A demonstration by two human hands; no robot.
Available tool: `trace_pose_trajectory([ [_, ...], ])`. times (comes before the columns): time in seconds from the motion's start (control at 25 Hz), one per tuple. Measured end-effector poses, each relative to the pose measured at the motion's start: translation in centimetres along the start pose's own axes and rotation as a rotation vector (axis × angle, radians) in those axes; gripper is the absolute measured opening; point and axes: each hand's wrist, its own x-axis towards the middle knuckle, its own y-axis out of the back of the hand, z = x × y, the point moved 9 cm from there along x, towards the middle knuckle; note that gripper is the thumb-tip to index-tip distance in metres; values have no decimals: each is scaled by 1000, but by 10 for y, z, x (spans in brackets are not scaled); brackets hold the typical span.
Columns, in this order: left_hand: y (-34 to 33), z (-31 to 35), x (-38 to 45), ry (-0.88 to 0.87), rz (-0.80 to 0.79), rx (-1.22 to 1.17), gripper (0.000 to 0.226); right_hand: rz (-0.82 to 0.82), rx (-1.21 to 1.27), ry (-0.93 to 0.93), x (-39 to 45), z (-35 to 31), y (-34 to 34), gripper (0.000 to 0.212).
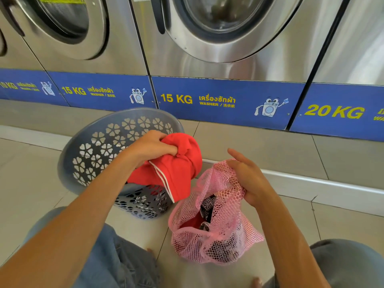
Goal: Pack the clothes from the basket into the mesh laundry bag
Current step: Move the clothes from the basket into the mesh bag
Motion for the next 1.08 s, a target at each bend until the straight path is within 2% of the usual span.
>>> trace_pose_trajectory([
  [0.12,-7,6,6,-3,32,207,33,2,-26,10,-2,0,2,41],
  [0.24,-9,12,12,-22,106,330,56,1,-54,19,-2,0,4,37],
  [0.36,-6,25,12,-15,195,751,85,12,-61,27,-4,-1,7,37],
  [0.44,-12,15,11,92,104,817,99,14,-57,23,-5,-2,7,37],
  [0.56,-36,-20,13,214,-167,436,90,5,-67,27,-8,-3,5,37],
  [0.6,-39,-25,12,213,-189,332,84,3,-71,29,-8,-4,5,37],
  [0.68,-35,-25,16,180,-117,303,78,-1,-70,30,-10,-6,6,37],
  [0.8,-30,-19,13,104,67,462,80,4,-56,18,-15,-7,7,37],
  [0.96,-32,2,-5,-149,382,629,66,10,-51,13,-18,-8,10,36],
  [1.08,-34,19,-21,-349,471,648,47,12,-54,11,-18,-7,11,36],
])
